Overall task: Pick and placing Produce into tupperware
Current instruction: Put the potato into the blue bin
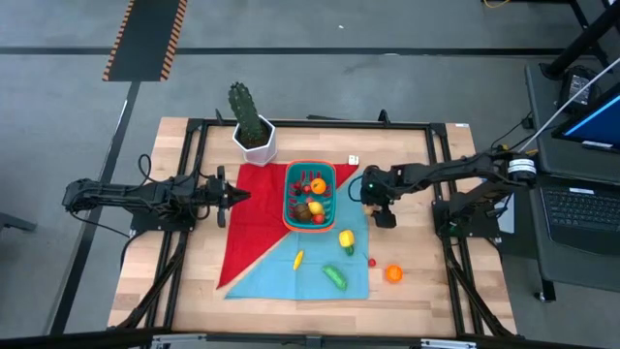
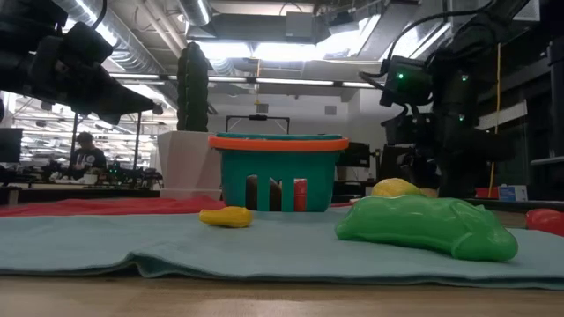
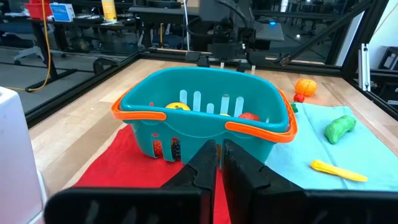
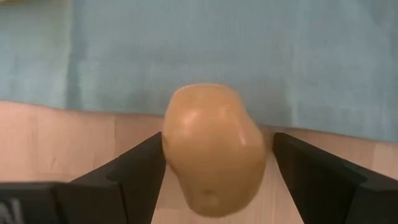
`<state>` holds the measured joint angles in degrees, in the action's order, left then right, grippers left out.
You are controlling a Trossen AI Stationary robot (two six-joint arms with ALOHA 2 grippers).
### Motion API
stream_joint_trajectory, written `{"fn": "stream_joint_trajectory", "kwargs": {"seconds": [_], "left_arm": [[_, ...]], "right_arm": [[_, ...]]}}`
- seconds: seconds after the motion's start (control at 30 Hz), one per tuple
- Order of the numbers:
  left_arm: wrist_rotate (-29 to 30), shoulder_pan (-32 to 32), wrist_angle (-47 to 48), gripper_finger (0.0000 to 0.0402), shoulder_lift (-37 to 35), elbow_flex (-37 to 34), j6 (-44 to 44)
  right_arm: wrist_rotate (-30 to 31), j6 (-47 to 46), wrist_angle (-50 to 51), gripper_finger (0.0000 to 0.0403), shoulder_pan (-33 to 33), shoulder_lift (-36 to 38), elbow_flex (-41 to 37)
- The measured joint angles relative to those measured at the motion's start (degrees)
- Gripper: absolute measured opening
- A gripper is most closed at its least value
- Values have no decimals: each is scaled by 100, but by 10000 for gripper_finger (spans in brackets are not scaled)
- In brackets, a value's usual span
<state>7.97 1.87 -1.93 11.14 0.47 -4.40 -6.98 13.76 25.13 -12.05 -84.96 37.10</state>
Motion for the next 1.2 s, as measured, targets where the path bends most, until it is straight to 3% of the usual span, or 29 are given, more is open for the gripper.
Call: {"fn": "stream_joint_trajectory", "kwargs": {"seconds": [0.43,0.77,1.2], "left_arm": [[0,0,0,4,-1,0,0],[0,-1,0,31,0,-1,-2],[0,-2,0,61,0,0,-2]], "right_arm": [[-7,-147,-140,286,0,-81,7],[9,-155,-155,200,-9,-86,7],[31,-753,-120,199,-17,-87,9]]}}
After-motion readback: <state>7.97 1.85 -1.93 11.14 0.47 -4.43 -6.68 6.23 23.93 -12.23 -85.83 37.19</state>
